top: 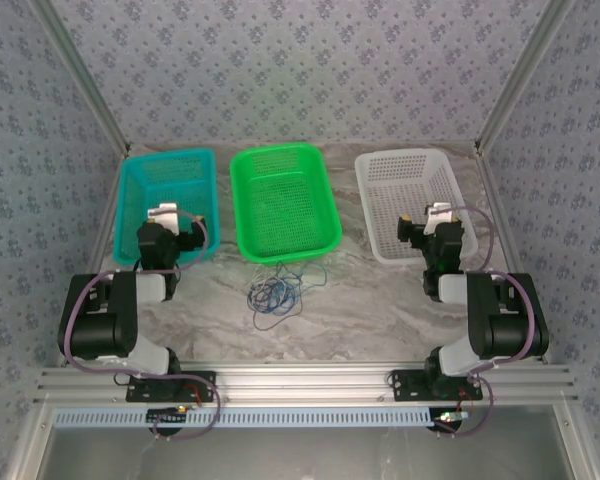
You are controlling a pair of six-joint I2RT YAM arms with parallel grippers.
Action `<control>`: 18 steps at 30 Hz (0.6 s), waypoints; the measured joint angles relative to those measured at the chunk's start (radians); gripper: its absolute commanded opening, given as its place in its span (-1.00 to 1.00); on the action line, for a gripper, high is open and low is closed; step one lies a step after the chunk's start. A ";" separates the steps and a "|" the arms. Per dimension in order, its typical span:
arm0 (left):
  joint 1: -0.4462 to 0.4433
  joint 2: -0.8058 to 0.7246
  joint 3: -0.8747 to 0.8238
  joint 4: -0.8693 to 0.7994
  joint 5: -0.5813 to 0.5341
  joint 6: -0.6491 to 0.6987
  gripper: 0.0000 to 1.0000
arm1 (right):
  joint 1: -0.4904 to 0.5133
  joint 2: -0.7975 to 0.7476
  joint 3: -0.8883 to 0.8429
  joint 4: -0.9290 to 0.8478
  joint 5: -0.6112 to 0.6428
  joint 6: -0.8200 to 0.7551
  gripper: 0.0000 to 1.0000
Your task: Untangle the cables
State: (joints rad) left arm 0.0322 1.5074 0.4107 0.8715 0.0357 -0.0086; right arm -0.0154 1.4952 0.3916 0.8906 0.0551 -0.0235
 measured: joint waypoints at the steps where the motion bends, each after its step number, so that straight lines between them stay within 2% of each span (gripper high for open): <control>1: 0.000 0.000 0.000 0.000 0.000 0.000 0.99 | 0.000 0.000 0.000 0.000 0.000 0.000 1.00; 12: 0.005 0.000 0.004 -0.009 0.001 -0.007 0.99 | -0.003 -0.003 0.009 -0.026 -0.013 0.001 1.00; 14: 0.008 -0.006 0.020 -0.053 0.003 -0.013 0.99 | -0.004 -0.019 0.055 -0.140 -0.018 0.001 1.00; 18: 0.012 -0.056 0.118 -0.293 0.013 -0.014 0.99 | -0.011 -0.074 0.219 -0.444 -0.046 0.008 1.00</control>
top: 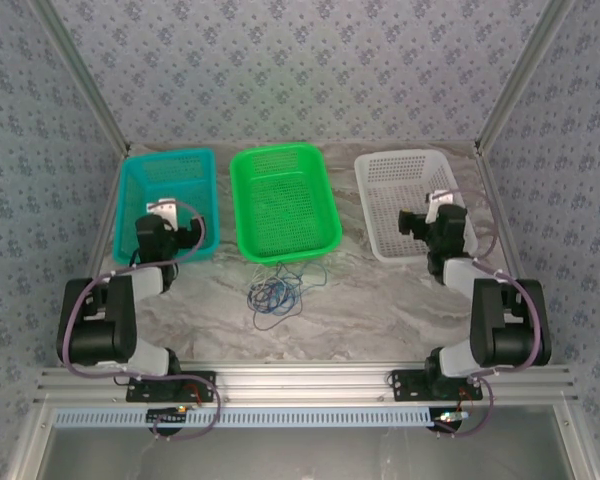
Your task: Untangle the cables
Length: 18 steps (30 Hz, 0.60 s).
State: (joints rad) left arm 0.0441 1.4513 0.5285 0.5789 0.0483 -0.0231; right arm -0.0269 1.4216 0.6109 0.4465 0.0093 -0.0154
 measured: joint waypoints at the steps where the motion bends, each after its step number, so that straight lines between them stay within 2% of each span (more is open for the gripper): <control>1: 0.000 -0.019 0.032 -0.057 0.000 0.000 0.99 | 0.002 -0.022 0.029 -0.051 -0.006 0.000 1.00; 5: -0.005 -0.113 0.140 -0.240 -0.005 -0.006 0.99 | 0.018 -0.127 0.110 -0.237 -0.038 0.024 0.99; 9: -0.043 -0.230 0.211 -0.412 -0.020 -0.042 0.99 | 0.055 -0.195 0.213 -0.457 -0.068 0.077 0.86; 14: -0.181 -0.389 0.225 -0.613 -0.031 -0.111 0.99 | 0.144 -0.259 0.308 -0.698 -0.124 0.182 0.68; 18: -0.346 -0.524 0.201 -0.734 -0.035 -0.175 0.99 | 0.313 -0.316 0.315 -0.812 -0.167 0.274 0.62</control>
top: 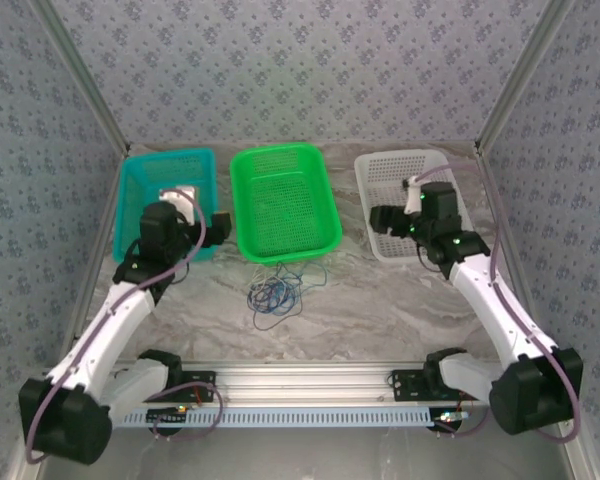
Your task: Untangle the cables
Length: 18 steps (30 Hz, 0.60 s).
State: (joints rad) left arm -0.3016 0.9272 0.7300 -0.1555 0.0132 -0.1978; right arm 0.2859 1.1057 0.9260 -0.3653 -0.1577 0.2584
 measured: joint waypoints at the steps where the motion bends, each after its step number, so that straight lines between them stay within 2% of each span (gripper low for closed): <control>1: -0.039 -0.042 -0.020 -0.019 0.001 -0.018 0.98 | 0.062 -0.013 -0.006 -0.014 -0.008 0.022 0.61; 5: -0.139 -0.188 -0.118 -0.093 -0.004 -0.084 0.98 | 0.282 -0.051 -0.058 -0.023 -0.012 0.111 0.57; 11: -0.214 -0.293 -0.202 -0.185 -0.024 -0.164 0.99 | 0.505 0.005 -0.177 0.031 0.044 0.258 0.52; 14: -0.241 -0.299 -0.223 -0.187 -0.031 -0.198 0.99 | 0.588 0.097 -0.190 0.069 0.082 0.309 0.46; 18: -0.285 -0.288 -0.238 -0.187 -0.033 -0.225 0.98 | 0.642 0.221 -0.190 0.142 0.114 0.371 0.40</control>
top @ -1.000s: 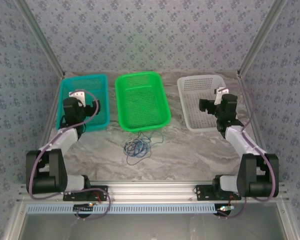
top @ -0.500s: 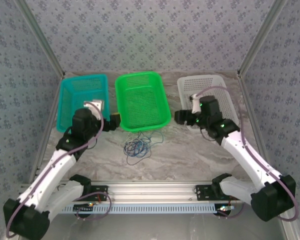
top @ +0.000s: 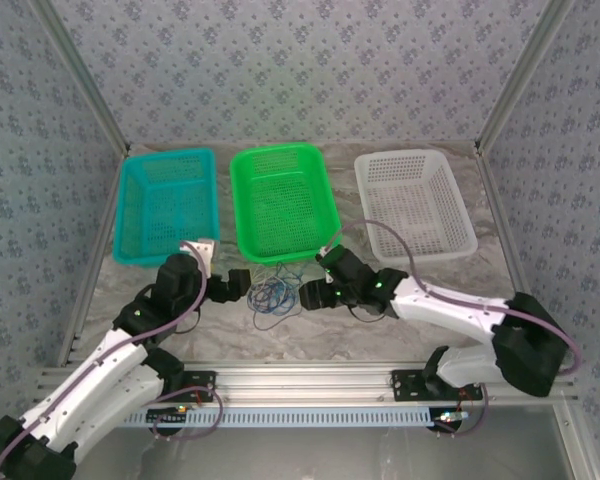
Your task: Untangle the cables
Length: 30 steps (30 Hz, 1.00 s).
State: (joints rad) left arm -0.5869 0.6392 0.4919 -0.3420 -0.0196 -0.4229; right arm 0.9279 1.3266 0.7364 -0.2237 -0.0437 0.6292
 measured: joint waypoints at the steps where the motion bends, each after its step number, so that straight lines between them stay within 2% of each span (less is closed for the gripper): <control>1: -0.010 0.002 -0.003 0.000 -0.001 -0.006 0.98 | 0.009 0.029 0.002 0.016 0.008 0.011 0.39; 9: -0.044 -0.003 -0.005 -0.003 -0.022 -0.017 0.99 | 0.065 0.215 0.094 0.046 0.042 0.054 0.13; 18: -0.044 -0.032 -0.012 -0.008 -0.043 -0.017 0.99 | 0.072 0.306 0.121 0.056 0.066 0.106 -0.49; 22: -0.044 -0.054 -0.019 -0.007 -0.050 -0.017 0.99 | 0.078 0.312 0.123 0.047 0.081 0.114 -0.70; 25: -0.044 -0.062 -0.024 -0.008 -0.056 -0.016 0.99 | 0.085 0.304 0.123 0.045 0.101 0.114 -0.97; 30: -0.044 -0.061 -0.024 -0.007 -0.064 -0.016 0.99 | 0.107 0.222 0.122 0.035 0.130 0.109 -1.00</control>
State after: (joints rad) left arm -0.6308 0.5777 0.4679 -0.3489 -0.0841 -0.4385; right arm 1.0348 1.5486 0.8585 -0.1883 0.0860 0.7380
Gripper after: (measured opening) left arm 0.994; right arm 0.072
